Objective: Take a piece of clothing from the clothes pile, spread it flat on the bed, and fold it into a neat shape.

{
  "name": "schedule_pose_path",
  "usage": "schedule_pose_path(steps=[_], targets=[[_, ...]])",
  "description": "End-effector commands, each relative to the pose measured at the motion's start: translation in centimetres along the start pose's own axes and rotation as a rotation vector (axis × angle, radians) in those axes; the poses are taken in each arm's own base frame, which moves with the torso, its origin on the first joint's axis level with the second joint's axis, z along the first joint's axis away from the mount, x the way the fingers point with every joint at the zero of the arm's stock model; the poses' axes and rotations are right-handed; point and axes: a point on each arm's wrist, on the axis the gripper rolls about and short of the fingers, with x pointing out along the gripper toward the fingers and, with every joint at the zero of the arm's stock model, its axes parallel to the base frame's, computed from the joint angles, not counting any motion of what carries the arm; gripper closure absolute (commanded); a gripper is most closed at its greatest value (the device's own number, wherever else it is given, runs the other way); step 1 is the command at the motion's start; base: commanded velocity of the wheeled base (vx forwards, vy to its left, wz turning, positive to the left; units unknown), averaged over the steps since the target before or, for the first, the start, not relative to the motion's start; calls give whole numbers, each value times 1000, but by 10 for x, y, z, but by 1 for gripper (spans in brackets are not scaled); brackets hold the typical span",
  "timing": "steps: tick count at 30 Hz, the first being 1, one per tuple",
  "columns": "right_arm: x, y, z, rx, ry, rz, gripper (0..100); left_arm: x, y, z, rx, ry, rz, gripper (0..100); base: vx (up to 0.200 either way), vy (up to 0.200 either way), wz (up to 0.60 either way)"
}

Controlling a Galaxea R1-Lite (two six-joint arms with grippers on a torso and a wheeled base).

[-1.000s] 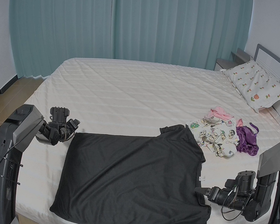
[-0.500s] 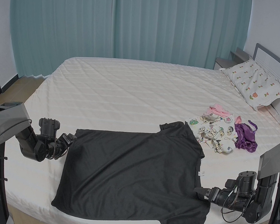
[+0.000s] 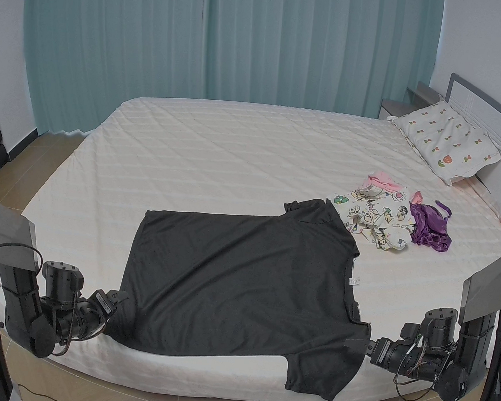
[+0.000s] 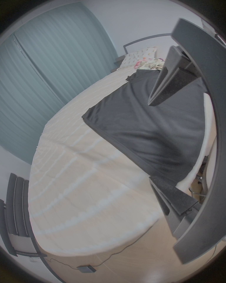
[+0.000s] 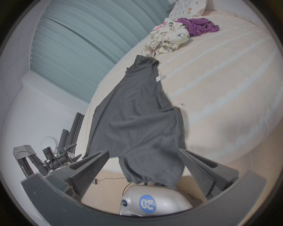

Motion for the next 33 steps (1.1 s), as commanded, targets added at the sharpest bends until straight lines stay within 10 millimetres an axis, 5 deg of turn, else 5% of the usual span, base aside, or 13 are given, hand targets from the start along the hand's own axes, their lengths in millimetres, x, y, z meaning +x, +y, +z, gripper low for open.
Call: schedule_pose_path(steps=[1,16,25,26,33], targets=[[0,0,-1,-1,1,2,0,-18,17,-25,44,76,46,0,0,0,0],[2,0,-1,-2,1,3,0,31,14,-39,217,-64,88,0,0,0,0],[2,0,-1,-2,0,4,0,43,6,-36,227,-94,65,0,0,0,0],[2,0,-1,-2,1,3,0,43,6,-36,226,-95,66,100,0,0,0],[8,-4,1,-2,-10,-13,0,44,5,-35,220,-104,86,100,0,0,0]])
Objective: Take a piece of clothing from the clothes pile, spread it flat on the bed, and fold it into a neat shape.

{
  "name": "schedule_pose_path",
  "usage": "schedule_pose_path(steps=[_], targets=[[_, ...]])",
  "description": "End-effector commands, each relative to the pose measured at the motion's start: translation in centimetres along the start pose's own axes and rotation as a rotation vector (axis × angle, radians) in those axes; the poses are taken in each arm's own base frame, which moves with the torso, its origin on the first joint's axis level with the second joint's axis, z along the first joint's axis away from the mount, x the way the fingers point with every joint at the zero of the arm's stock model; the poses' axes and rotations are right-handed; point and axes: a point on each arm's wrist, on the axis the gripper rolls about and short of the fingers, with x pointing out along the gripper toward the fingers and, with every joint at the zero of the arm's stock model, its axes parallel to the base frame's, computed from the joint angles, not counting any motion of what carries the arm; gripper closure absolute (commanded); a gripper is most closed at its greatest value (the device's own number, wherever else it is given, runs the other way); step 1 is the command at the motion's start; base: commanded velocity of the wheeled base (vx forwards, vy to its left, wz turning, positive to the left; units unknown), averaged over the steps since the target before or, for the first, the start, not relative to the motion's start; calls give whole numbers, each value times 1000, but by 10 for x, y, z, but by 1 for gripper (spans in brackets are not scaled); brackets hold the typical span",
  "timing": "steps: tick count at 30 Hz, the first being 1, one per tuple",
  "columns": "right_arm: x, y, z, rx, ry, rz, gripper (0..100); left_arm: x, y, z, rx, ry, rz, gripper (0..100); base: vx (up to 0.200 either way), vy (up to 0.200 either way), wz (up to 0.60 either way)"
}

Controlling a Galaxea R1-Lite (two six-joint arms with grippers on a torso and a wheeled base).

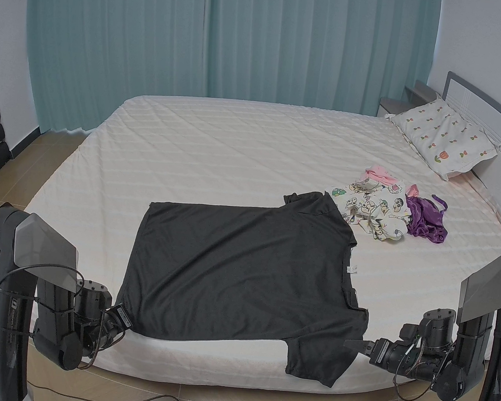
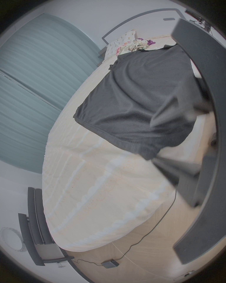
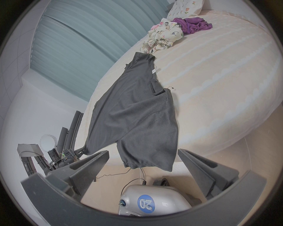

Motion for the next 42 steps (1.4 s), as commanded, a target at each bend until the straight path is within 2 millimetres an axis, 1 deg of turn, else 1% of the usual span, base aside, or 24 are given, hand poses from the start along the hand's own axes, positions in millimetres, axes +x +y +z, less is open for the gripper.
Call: schedule_pose_path(steps=[1,2,3,4,8,10,14,18,27,31,32,33,34,35,36,38,39,41,42], targets=[[6,-3,3,-1,-15,0,0,1,0,2,-8,-9,-2,100,0,0,0],[6,-3,3,-1,-15,0,0,1,0,2,-8,-9,-2,100,0,0,0],[13,-3,7,-7,-36,9,0,-1,-1,10,-50,-35,-11,100,0,0,0],[15,-3,10,-8,-46,11,0,-3,-2,14,-73,-48,-20,100,0,0,0],[22,-3,15,-11,-58,16,0,-8,-9,23,-175,-45,-89,100,0,0,0],[29,-4,18,-10,-61,17,0,-9,-8,27,-197,-41,-104,100,0,0,0],[40,-7,21,-5,-66,-9,0,-8,-7,29,-210,-43,-105,100,0,0,0],[57,-13,29,-1,-95,-61,0,-10,-8,30,-252,-45,-113,100,0,0,0],[65,-14,38,6,-106,-69,0,-10,-7,30,-253,-43,-110,100,0,0,0],[77,-14,47,9,-104,-73,0,-9,-7,29,-253,-42,-109,100,0,0,0],[80,-13,51,7,-114,-69,100,-10,-7,29,-253,-41,-108,100,0,0,0],[80,-13,51,7,-114,-69,100,-10,-7,29,-253,-41,-108,100,0,0,0],[82,-12,59,6,-139,-61,100,-10,-7,29,-252,-40,-107,100,0,0,0],[82,-12,62,5,-147,-59,100,-9,-7,29,-252,-40,-107,100,0,0,0],[85,-12,69,2,-170,-51,100,-9,-6,29,-253,-40,-105,100,0,0,0],[86,-11,72,0,-178,-46,100,-9,-6,29,-253,-40,-105,100,0,0,0],[91,-12,82,-3,-197,-45,100,-9,-6,29,-253,-41,-104,100,0,0,0],[91,-12,82,-3,-197,-45,100,-9,-6,29,-253,-41,-104,100,0,0,0],[98,-9,93,-18,-206,-37,100,-8,-5,29,-255,-39,-101,100,0,0,0]])
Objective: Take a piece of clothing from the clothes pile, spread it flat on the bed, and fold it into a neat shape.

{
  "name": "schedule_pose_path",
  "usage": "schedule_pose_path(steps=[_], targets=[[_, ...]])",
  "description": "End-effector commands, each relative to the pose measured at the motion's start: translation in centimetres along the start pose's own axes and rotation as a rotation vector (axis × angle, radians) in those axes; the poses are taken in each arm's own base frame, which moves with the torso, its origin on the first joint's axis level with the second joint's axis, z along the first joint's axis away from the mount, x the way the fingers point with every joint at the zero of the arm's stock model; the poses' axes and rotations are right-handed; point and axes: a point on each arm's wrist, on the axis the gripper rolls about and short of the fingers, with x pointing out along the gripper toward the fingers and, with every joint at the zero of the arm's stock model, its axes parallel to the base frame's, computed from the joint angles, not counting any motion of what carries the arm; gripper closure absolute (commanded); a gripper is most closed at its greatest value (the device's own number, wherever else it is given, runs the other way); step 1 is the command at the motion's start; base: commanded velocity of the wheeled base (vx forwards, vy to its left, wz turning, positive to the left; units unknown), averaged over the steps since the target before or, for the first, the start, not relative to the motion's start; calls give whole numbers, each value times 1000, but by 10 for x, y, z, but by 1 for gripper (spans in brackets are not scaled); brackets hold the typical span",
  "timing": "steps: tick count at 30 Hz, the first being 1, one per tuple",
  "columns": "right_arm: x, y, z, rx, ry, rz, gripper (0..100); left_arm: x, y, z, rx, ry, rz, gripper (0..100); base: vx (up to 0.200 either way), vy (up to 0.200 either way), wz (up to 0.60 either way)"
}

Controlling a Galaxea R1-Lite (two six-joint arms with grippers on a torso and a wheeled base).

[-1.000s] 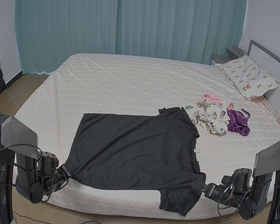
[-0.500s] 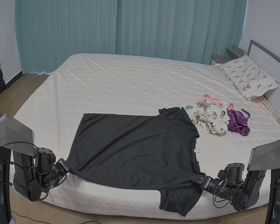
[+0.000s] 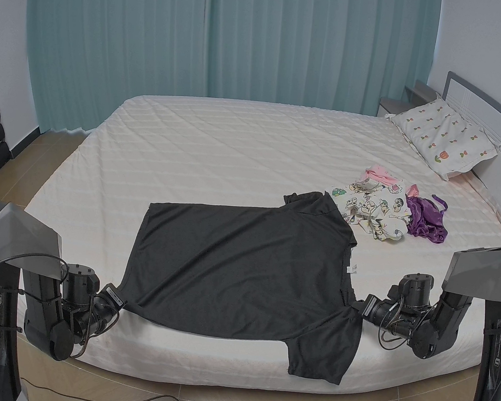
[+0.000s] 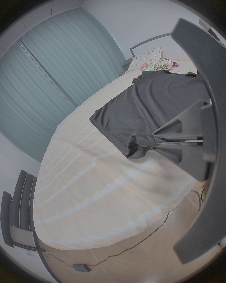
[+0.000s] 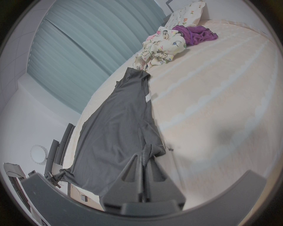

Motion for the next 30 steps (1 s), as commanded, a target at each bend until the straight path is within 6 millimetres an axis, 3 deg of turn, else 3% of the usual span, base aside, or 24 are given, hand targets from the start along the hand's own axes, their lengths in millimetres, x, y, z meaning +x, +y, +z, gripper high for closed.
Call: schedule_pose_path(steps=[1,10,11,18,23,25,30], targets=[[15,4,20,-20,-42,23,100,1,1,-1,-3,2,5,100,0,0,0],[36,5,33,-122,-38,52,100,2,2,0,-4,0,4,100,0,0,0],[39,6,35,-123,-49,57,0,2,2,-1,-3,2,5,100,0,0,0],[28,0,30,-108,-17,38,0,2,2,0,-4,1,5,100,0,0,0],[5,-9,33,-74,-20,2,0,2,2,0,-7,1,5,100,0,0,0],[-23,-4,21,-49,32,-12,0,2,2,0,-7,1,5,100,0,0,0],[-54,6,-16,-56,161,13,0,2,2,-1,-7,2,7,100,0,0,0]])
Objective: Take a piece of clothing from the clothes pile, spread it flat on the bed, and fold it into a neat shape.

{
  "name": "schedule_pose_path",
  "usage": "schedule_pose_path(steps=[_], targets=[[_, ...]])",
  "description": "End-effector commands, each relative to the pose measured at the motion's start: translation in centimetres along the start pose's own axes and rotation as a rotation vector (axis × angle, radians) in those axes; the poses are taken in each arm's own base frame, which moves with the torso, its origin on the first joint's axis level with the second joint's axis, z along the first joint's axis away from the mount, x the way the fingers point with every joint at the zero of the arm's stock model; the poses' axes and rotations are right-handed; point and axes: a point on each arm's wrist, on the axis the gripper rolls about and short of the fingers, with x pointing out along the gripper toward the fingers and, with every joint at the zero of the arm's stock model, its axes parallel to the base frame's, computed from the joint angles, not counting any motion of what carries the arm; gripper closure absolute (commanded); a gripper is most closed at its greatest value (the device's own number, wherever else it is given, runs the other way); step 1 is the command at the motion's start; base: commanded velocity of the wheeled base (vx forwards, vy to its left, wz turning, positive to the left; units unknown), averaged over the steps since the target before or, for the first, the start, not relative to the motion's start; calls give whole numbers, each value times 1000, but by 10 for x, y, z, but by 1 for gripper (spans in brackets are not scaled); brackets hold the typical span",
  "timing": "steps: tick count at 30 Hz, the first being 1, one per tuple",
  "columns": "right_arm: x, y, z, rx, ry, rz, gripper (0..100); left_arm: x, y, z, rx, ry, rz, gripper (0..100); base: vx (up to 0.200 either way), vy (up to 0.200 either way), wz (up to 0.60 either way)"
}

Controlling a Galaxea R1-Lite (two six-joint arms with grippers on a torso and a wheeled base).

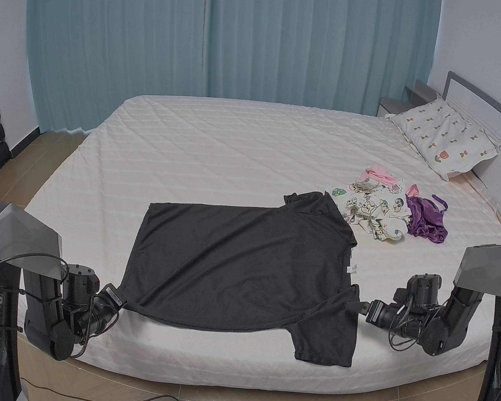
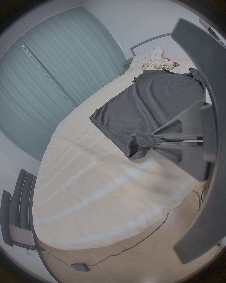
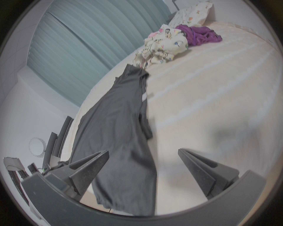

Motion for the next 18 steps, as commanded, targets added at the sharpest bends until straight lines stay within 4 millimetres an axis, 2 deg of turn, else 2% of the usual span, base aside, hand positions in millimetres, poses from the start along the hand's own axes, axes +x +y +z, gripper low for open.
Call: schedule_pose_path(steps=[1,4,5,6,9,18], targets=[[-42,17,-34,-11,101,27,0,0,1,0,-1,1,2,100,0,0,0],[-49,16,-54,-18,153,20,0,-1,1,-1,-2,3,5,100,0,0,0],[-49,16,-54,-18,153,20,0,-1,1,-1,-2,3,5,100,0,0,0],[-49,13,-64,-21,174,15,0,-1,1,-1,-2,3,5,100,0,0,0],[-49,9,-75,-23,198,8,0,-1,1,-1,-2,3,5,100,0,0,0],[-50,15,-86,-52,214,0,0,-1,1,0,-3,2,4,100,0,0,0]])
